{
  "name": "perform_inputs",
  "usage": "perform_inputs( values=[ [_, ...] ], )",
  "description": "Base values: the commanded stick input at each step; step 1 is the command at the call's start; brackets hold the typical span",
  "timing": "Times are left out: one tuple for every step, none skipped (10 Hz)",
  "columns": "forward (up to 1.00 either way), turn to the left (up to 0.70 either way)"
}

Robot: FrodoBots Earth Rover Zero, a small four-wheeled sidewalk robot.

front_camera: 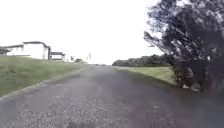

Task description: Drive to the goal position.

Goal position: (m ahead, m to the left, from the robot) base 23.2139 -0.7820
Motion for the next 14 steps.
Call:
perform_inputs(
  values=[
    [0.70,0.35],
    [0.70,0.35],
    [0.70,0.17],
    [0.70,0.03],
    [0.70,0.02],
    [0.70,0.02],
    [0.70,0.02],
    [0.70,0.02],
    [0.70,0.02],
    [0.70,0.02],
    [0.70,0.02],
    [0.70,0.02],
    [0.70,0.02],
    [0.70,0.02]
  ],
)
